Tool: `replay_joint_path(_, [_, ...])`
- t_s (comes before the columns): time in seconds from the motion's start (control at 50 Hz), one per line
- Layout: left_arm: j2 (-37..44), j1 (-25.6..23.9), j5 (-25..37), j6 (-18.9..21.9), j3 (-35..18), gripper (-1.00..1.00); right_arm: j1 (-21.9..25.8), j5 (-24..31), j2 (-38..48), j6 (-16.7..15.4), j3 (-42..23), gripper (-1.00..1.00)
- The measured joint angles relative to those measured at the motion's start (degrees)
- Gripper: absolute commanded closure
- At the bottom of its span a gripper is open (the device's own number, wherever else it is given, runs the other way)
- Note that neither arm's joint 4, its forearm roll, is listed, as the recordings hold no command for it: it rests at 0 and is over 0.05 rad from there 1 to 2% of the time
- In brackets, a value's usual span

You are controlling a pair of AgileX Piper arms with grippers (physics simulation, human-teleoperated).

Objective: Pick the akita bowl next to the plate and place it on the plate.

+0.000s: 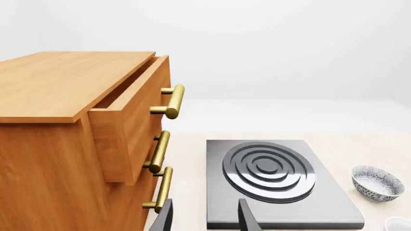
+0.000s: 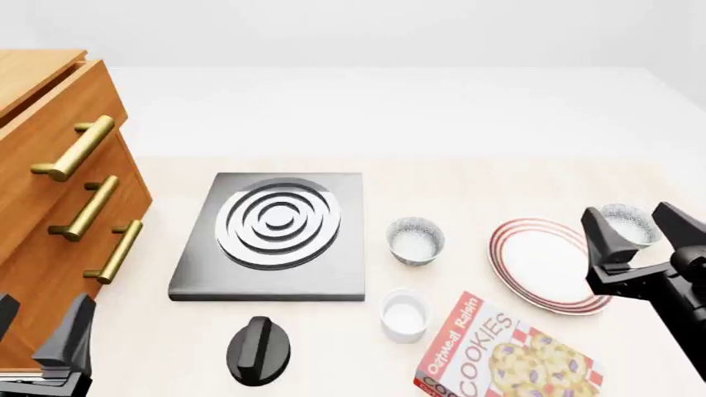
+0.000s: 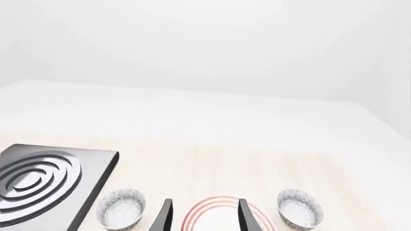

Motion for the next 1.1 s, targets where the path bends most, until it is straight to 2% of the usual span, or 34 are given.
replay_joint_path(0.62, [0.00,0.00,0.00,0.00,0.00,-1.00,-1.56,-7.41,15.32,-1.38,-5.39,-1.00])
replay_joint_path(1.1, [0.00,0.00,0.00,0.00,0.00,-1.00,-3.05,-6.97,22.79,-1.75,-11.35,-1.00])
